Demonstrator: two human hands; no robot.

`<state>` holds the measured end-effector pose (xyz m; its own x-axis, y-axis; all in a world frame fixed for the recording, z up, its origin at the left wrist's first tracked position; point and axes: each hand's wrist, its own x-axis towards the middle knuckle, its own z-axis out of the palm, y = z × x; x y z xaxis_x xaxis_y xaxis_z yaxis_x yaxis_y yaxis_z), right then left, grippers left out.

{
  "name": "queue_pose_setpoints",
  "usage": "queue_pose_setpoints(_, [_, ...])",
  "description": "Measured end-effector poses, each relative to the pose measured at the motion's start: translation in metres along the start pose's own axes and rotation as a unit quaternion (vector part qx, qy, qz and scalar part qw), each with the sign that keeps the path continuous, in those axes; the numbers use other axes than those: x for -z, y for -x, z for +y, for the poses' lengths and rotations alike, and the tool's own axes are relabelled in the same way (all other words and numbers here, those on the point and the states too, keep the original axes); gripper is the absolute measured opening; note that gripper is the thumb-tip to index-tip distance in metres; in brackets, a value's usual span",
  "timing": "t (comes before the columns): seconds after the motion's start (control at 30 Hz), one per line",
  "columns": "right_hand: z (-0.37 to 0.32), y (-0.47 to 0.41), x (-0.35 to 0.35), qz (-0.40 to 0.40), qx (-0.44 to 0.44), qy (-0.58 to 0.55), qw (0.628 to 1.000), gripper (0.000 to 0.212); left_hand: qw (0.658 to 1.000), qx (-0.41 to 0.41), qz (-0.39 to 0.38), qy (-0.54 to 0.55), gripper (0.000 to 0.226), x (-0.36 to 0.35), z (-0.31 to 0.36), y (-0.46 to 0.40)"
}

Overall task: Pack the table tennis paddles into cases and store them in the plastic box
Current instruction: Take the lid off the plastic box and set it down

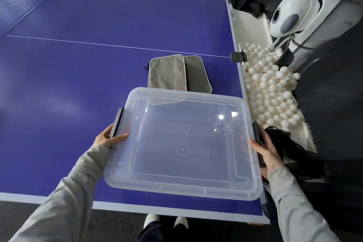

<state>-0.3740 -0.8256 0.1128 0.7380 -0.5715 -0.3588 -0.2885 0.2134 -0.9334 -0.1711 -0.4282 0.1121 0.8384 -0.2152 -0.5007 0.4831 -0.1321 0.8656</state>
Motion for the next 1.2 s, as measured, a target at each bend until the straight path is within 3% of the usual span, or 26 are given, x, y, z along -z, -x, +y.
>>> queue_pose_setpoints(0.17, [-0.001, -0.001, 0.004, -0.009, 0.012, 0.069, 0.997, 0.056, 1.000, -0.021, -0.001, -0.012, 0.080, 0.003, 0.006, 0.000])
queue_pose_setpoints(0.3, [-0.001, 0.004, 0.002, 0.038, 0.031, 0.134, 0.990, 0.069, 0.991, -0.078, 0.028, -0.102, 0.093, 0.000, 0.005, 0.006])
queue_pose_setpoints(0.5, [0.002, 0.021, -0.004, 0.091, 0.082, 0.272, 0.954, 0.064, 0.938, -0.143, 0.087, -0.305, 0.091, 0.001, -0.002, 0.013])
queue_pose_setpoints(0.6, [0.006, 0.032, -0.007, 0.094, 0.085, 0.316, 0.940, 0.061, 0.917, -0.148, 0.105, -0.354, 0.090, -0.003, -0.005, 0.024])
queue_pose_setpoints(0.8, [0.008, 0.045, -0.020, 0.091, 0.090, 0.357, 0.925, 0.064, 0.919, -0.140, 0.101, -0.354, 0.078, -0.014, -0.014, 0.034])
queue_pose_setpoints(1.03, [-0.002, 0.048, -0.023, 0.087, 0.104, 0.355, 0.925, 0.064, 0.945, -0.145, 0.076, -0.283, 0.067, -0.017, -0.009, 0.040])
queue_pose_setpoints(1.2, [-0.024, 0.047, -0.024, 0.110, 0.137, 0.307, 0.935, 0.063, 0.963, -0.159, 0.069, -0.208, 0.090, -0.014, 0.011, 0.053])
